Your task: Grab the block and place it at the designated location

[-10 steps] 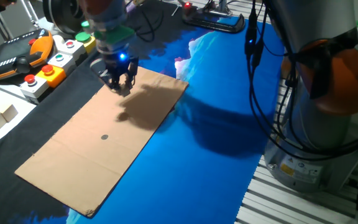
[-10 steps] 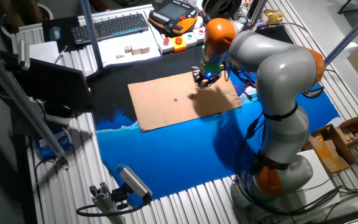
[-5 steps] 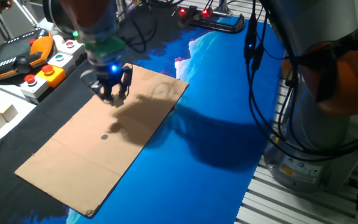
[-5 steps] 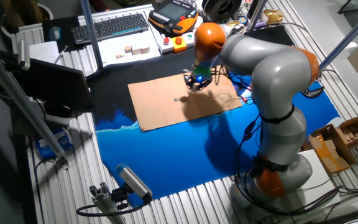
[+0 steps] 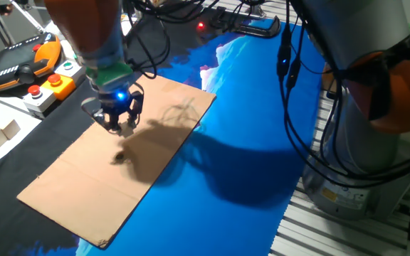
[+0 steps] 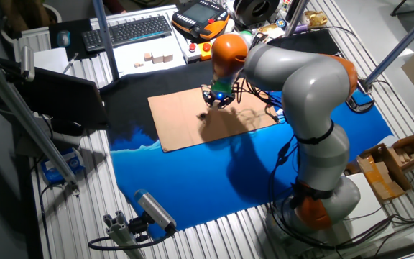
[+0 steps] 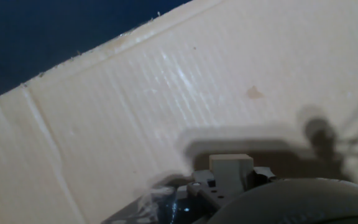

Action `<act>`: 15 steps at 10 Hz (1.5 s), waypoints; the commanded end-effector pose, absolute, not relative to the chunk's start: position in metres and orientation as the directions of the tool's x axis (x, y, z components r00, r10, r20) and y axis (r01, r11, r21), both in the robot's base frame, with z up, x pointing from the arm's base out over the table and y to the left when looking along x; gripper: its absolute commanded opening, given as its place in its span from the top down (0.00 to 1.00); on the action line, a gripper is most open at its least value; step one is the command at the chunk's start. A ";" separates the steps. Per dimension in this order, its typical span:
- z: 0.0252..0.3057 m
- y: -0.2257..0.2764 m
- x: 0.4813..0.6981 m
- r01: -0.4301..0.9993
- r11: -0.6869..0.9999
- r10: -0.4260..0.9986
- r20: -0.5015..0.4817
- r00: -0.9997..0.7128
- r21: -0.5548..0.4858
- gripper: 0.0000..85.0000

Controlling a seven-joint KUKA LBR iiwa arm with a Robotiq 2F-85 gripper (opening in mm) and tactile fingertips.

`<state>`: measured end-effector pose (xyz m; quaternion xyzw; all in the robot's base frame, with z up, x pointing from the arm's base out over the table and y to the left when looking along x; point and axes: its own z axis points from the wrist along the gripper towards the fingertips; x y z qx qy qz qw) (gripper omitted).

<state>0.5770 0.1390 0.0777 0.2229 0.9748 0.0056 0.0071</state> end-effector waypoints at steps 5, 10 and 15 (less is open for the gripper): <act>0.072 0.149 0.574 0.446 0.895 0.446 -0.022 -0.895 0.009 0.99; 0.073 0.141 0.579 0.511 0.860 0.511 -0.040 -0.859 0.011 0.99; 0.072 0.150 0.578 0.642 0.766 0.642 0.004 -0.767 0.017 0.99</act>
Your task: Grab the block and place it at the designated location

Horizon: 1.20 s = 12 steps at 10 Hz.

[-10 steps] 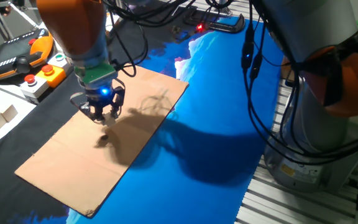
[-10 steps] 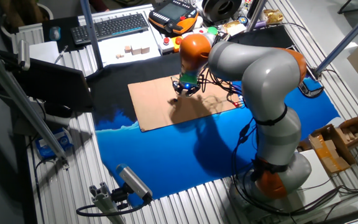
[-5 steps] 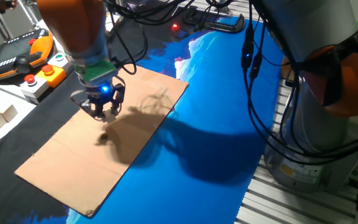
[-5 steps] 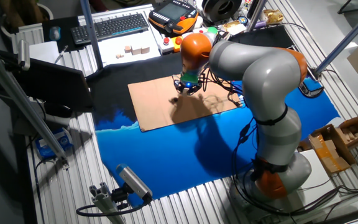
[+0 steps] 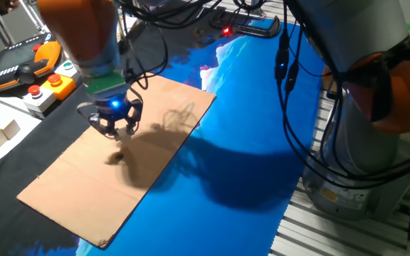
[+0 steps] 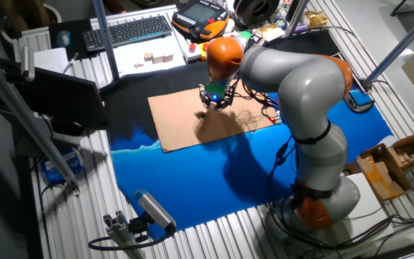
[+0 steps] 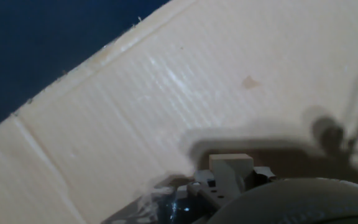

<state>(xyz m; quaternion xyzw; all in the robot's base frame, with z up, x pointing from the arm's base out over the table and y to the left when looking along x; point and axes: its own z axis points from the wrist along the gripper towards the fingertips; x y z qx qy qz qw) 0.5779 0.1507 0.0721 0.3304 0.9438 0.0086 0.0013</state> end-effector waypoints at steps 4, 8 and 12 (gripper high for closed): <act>0.065 0.169 0.573 0.622 0.783 0.622 -0.019 -0.783 0.007 0.99; 0.060 0.183 0.574 0.588 0.809 0.587 -0.031 -0.809 -0.015 0.99; 0.055 0.187 0.574 0.565 0.825 0.565 -0.036 -0.825 -0.001 0.99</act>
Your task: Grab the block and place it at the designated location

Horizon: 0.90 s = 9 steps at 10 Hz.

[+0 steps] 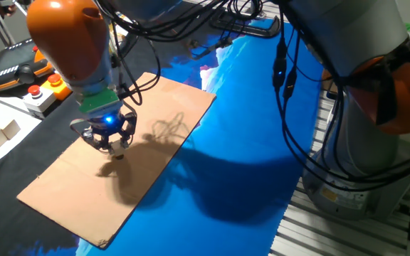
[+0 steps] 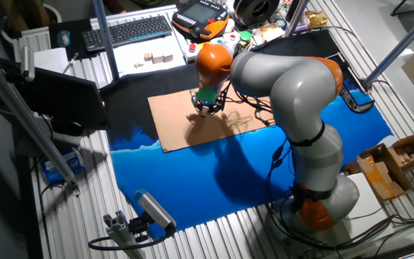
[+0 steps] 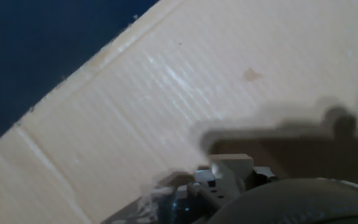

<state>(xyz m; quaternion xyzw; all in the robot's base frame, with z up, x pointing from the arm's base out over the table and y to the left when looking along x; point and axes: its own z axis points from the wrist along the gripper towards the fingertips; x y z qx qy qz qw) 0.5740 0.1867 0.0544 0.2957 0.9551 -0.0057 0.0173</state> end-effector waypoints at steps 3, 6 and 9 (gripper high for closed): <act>0.048 0.193 0.571 0.564 0.826 0.563 -0.047 -0.825 0.000 0.99; 0.049 0.193 0.572 0.566 0.824 0.566 -0.046 -0.823 0.007 0.99; 0.049 0.194 0.572 0.571 0.821 0.570 -0.068 -0.819 0.008 0.72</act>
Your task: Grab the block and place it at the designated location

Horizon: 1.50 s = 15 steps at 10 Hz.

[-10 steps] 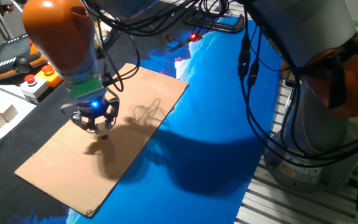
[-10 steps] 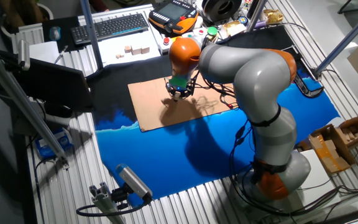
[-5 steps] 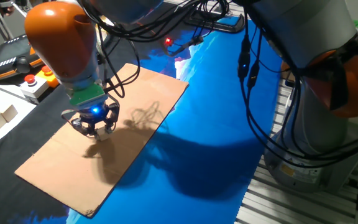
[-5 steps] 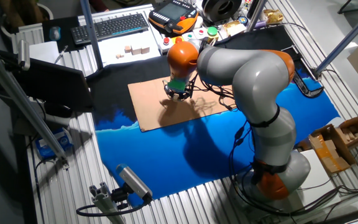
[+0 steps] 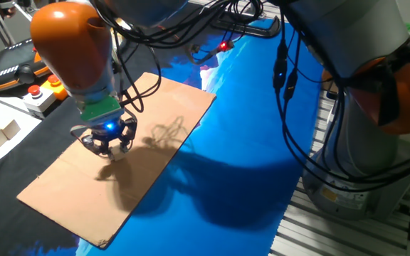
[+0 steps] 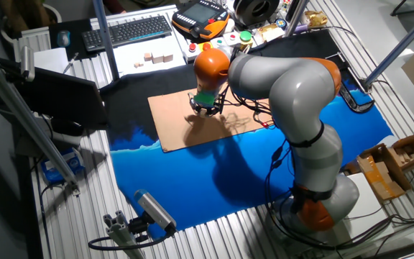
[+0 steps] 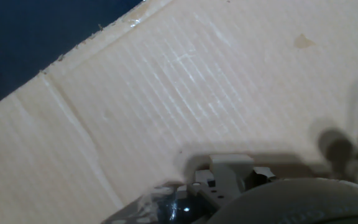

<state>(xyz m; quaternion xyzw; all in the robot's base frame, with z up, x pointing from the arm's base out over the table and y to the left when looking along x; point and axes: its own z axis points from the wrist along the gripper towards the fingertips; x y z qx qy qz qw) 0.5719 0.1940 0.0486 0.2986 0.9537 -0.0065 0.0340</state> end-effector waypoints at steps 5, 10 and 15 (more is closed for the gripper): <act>0.050 0.194 0.572 0.568 0.823 0.566 -0.082 -0.820 0.001 0.41; 0.078 0.180 0.572 0.553 0.833 0.551 -0.074 -0.831 -0.008 0.40; 0.119 0.160 0.559 0.477 0.878 0.474 -0.071 -0.877 -0.031 0.82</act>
